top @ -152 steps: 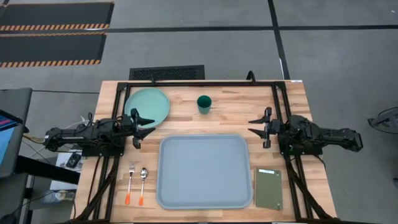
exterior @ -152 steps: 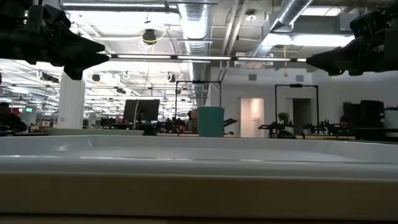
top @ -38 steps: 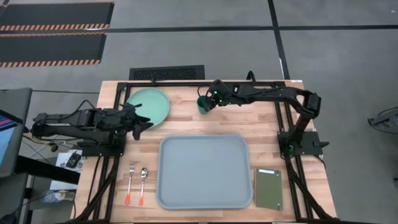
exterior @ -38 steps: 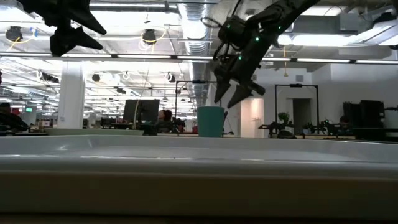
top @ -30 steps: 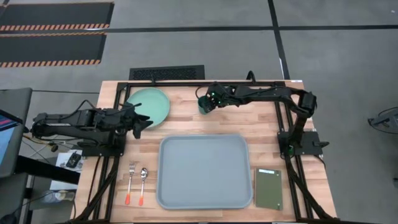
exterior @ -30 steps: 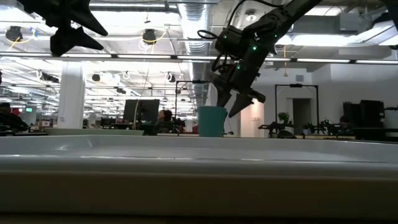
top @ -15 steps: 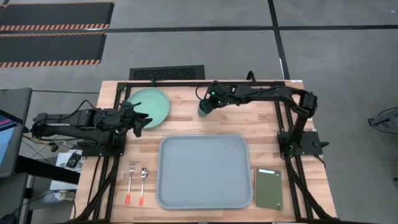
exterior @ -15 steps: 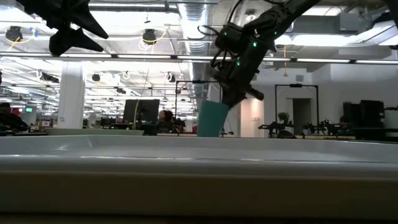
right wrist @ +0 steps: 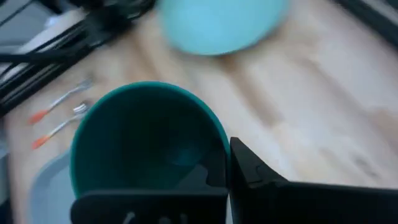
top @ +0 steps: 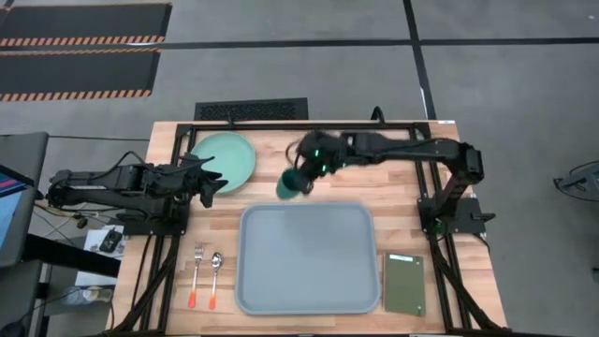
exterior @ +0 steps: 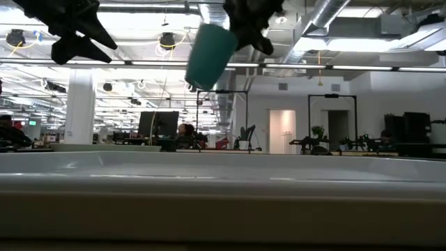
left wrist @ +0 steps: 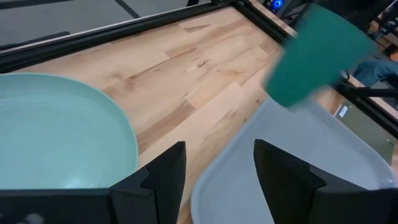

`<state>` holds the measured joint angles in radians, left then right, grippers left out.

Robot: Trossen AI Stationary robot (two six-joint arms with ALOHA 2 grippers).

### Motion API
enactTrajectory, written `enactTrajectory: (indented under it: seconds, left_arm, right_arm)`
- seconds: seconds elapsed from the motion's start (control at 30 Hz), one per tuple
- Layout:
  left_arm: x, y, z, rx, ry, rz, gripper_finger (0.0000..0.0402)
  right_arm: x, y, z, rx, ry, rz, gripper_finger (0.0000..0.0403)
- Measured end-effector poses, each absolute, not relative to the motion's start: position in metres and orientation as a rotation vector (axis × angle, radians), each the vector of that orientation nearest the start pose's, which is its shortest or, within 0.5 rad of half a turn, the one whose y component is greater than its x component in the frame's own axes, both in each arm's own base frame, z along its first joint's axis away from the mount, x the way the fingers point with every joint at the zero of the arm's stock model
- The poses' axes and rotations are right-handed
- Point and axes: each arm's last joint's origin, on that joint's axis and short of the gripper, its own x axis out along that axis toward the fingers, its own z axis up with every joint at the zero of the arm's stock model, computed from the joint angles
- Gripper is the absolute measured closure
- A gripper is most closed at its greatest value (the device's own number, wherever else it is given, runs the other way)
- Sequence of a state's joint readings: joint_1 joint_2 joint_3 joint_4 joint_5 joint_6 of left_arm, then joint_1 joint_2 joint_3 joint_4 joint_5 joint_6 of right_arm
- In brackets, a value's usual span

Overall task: Pick and place plate/cup/fork/spoon on tray
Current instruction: Put the green cup on the top right of the gray tray

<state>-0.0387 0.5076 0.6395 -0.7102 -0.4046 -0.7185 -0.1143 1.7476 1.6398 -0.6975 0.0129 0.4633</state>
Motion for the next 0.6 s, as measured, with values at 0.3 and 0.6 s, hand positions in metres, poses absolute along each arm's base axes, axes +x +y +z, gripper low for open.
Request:
enactTrajectory:
  seconds: [0.3,0.6]
  left_arm:
    - [0.103,0.007,0.272,-0.562,0.415,0.541,0.0224]
    - [0.103,0.007,0.271,-0.560,0.422,0.544,0.0224]
  right_arm:
    - [0.419,0.020,0.294,0.442,0.842,-0.192,0.0399]
    - [0.474,0.022,0.265,0.391,0.939,-0.198,0.0397]
